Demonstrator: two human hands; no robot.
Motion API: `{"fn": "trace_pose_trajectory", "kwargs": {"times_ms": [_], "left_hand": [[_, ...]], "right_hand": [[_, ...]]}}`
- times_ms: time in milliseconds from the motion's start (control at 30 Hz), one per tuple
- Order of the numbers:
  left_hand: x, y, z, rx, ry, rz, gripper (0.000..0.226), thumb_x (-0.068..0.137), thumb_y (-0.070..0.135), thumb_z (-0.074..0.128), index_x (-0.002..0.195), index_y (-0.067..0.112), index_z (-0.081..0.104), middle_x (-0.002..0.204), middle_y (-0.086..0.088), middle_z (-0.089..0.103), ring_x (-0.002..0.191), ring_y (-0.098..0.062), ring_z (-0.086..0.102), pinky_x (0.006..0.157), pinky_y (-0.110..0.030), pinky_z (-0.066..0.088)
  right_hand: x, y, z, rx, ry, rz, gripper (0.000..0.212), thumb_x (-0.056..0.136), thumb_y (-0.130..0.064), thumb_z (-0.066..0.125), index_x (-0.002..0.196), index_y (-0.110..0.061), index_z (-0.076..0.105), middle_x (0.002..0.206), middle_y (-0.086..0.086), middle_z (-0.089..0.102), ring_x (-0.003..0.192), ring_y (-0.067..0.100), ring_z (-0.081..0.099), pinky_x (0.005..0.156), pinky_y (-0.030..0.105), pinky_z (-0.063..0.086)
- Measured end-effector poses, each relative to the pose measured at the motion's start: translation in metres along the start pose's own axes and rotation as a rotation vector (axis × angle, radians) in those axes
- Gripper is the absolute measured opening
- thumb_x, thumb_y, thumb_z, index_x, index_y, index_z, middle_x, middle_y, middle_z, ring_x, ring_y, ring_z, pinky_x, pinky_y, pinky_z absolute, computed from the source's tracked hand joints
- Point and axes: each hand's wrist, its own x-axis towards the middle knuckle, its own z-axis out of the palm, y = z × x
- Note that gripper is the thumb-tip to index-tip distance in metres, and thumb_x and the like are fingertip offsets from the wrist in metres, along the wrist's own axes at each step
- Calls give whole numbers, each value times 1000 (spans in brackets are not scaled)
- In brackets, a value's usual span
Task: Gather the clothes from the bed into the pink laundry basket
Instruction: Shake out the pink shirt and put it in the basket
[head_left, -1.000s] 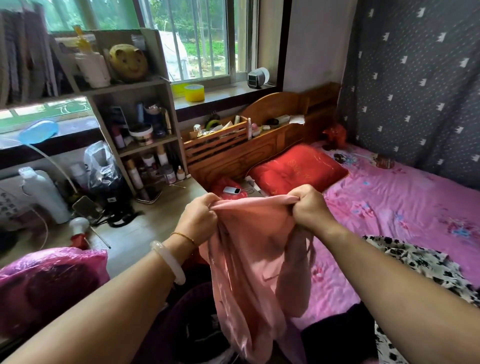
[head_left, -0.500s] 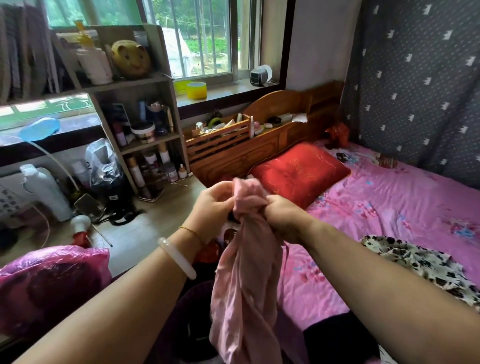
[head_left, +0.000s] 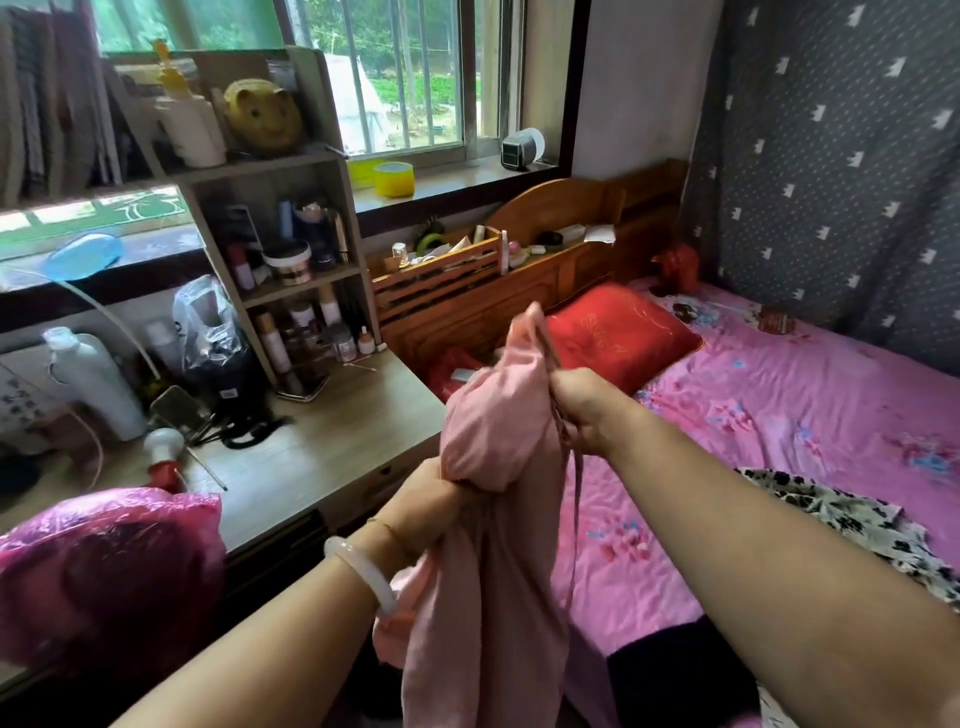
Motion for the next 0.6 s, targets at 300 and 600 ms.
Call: {"fn": "trace_pose_trajectory", "kwargs": {"times_ms": [300, 600], "left_hand": [[7, 34, 12, -46, 90, 56, 23, 70, -3, 66, 92, 1, 69, 90, -11, 69, 87, -18, 64, 83, -30, 54], [28, 52, 16, -216, -58, 10, 55, 65, 9, 74, 109, -19, 57, 102, -33, 62, 92, -34, 59, 82, -38, 51]], "right_hand": [[-32, 32, -14, -81, -241, -249, 69, 76, -50, 73, 133, -17, 52, 125, 0, 65, 102, 0, 63, 86, 20, 50], [-21, 68, 16, -139, 42, -224, 20, 62, 7, 74, 81, 1, 74, 88, 22, 73, 81, 35, 70, 78, 51, 58]]}}
